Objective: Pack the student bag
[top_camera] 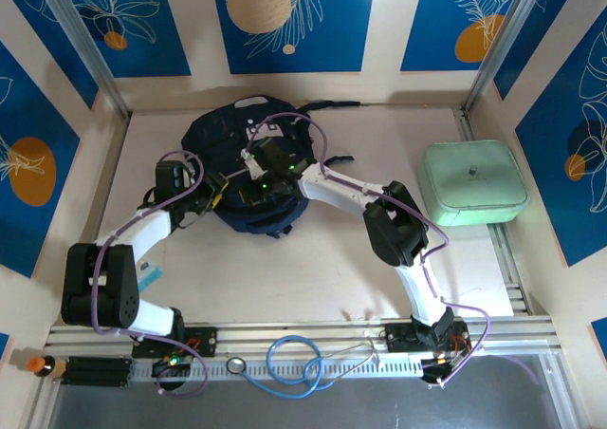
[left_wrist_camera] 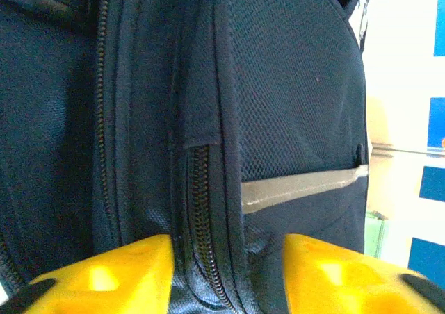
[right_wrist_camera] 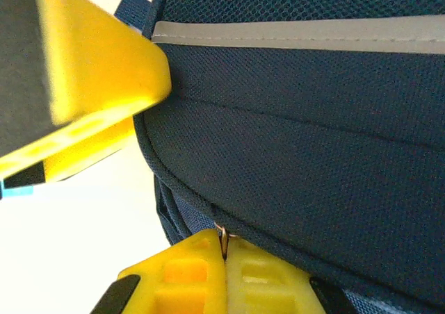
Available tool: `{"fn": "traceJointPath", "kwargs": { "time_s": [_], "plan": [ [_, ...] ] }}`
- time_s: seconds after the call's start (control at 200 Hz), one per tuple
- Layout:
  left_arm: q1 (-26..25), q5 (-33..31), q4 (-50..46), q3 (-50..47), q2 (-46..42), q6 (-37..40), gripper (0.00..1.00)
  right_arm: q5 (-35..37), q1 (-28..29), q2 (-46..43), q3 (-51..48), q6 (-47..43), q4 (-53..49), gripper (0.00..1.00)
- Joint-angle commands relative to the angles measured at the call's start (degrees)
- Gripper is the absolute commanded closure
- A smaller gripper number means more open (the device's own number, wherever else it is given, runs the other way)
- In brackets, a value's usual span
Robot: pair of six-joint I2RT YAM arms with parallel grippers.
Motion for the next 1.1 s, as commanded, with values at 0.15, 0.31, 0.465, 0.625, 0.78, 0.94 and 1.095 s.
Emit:
{"fn": "traceJointPath", "kwargs": {
  "time_s": [0.15, 0.31, 0.465, 0.625, 0.78, 0.94, 1.095],
  "plan": [
    [-1.19, -1.06, 1.05, 1.13, 0.06, -0.35, 0.71, -3.83, 0.91, -0.11, 2.00, -0.02, 0.71, 1.00],
    [-1.19, -1.56, 0.92, 1.37, 0.77, 0.18, 0.86, -1.44, 0.85, -0.61, 1.26, 0.37, 0.19, 1.00],
    [-1.19, -2.03, -0.03, 2.57, 1.36, 1.91, 0.96, 0.87, -0.83, -4.33, -4.35, 2.10, 1.78, 1.00],
    [-1.19, -2.04, -0.06, 3.22, 2.13, 2.66, 1.00, 4.59, -4.38, -8.22, -11.00, 3.56, 1.78, 1.00],
    [-1.19, -1.48, -0.20, 3.22, 2.08, 3.44, 1.00, 11.30, -9.03, -8.96, -12.91, 4.93, -2.91, 1.00],
    [-1.19, -0.40, -0.66, 3.22, 1.99, 4.80, 1.00, 15.33, -13.38, -10.11, -14.49, 7.49, -5.74, 1.00],
    [-1.37, 1.11, -1.01, 3.90, 2.57, 6.09, 1.00, 19.16, -14.20, -11.22, -15.25, 8.58, -8.90, 1.00]
  ]
}}
